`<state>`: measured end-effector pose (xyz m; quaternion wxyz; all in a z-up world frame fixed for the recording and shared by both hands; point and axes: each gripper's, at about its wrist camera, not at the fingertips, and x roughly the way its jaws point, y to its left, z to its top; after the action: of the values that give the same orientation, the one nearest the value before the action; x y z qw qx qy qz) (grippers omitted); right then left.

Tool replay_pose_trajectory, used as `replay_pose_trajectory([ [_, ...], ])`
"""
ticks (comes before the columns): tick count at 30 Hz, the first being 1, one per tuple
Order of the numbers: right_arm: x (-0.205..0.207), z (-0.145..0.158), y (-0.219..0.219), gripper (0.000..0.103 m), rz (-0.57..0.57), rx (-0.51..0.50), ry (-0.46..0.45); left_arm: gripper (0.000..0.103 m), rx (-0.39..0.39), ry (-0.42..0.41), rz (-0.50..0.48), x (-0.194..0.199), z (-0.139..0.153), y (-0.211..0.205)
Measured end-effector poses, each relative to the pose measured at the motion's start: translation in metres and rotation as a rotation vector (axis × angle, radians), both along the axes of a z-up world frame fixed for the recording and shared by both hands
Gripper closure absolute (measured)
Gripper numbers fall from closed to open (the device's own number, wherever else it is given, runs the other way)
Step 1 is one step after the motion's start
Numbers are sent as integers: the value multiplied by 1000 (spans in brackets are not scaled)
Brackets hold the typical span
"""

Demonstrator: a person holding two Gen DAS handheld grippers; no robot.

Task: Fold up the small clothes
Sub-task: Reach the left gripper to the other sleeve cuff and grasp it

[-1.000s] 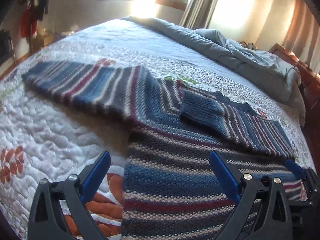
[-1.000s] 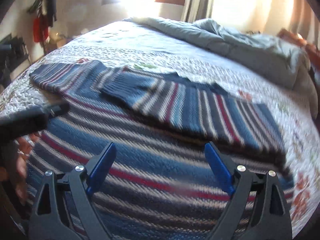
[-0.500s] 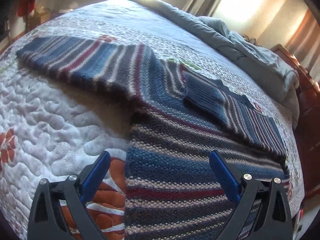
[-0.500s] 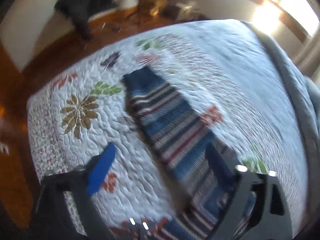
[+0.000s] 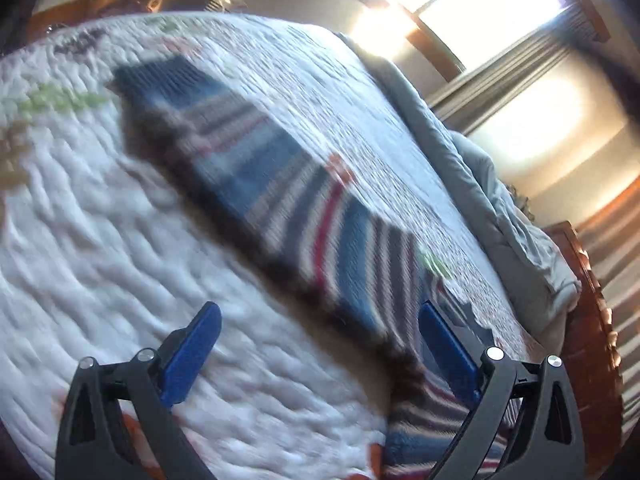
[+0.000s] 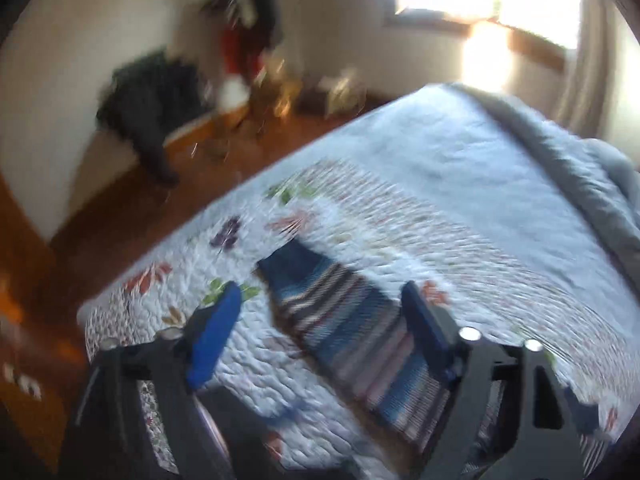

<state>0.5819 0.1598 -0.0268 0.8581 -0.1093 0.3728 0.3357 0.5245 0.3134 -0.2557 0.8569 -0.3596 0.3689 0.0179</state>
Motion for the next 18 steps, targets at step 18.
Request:
replay_pose_trajectory([
  [18, -145, -160, -231, 12, -238, -31, 62, 6, -249, 116, 70, 108, -36, 183],
])
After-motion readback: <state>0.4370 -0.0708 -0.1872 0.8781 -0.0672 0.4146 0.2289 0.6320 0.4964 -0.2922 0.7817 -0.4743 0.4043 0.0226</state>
